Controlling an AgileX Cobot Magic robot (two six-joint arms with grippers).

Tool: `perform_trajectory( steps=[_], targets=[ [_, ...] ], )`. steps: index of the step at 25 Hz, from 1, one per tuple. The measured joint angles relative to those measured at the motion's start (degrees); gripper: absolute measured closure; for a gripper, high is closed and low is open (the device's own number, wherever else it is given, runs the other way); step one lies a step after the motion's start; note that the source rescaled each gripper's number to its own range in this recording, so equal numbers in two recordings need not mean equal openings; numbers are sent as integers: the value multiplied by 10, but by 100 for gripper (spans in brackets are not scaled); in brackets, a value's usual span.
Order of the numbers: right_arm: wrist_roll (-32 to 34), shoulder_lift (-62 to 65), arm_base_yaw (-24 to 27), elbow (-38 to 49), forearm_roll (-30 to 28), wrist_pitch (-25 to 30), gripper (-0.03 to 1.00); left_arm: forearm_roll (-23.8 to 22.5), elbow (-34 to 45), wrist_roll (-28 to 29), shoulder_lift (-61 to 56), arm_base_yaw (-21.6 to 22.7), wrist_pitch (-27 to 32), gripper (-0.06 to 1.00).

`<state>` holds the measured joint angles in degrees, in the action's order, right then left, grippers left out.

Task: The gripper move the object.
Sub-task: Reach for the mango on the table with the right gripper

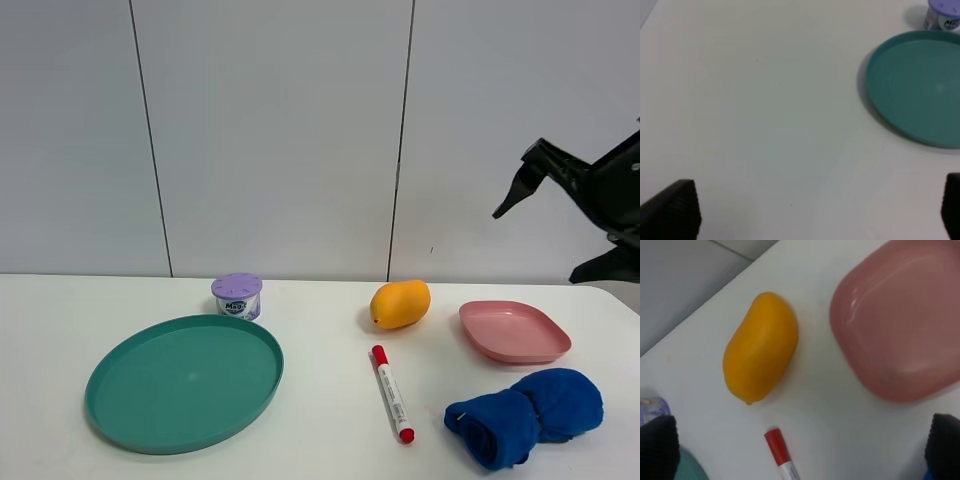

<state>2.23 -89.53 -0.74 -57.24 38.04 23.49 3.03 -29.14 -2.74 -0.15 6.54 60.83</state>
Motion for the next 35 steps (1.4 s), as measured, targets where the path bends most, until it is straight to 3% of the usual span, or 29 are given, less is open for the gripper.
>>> perform_trajectory(
  steps=[8,12,20,35],
  targets=[
    [18,-133,-66,-165,14,27,-3,0,0,0,0,0,0,-6],
    [51,-171,-75,-213,8,66,-3,0,0,0,0,0,0,-6],
    [166,-217,-75,-251,-117,130,-3,0,0,0,0,0,0,-6],
    [294,-288,-78,-398,-197,233,3,0,0,0,0,0,0,-6]
  ],
)
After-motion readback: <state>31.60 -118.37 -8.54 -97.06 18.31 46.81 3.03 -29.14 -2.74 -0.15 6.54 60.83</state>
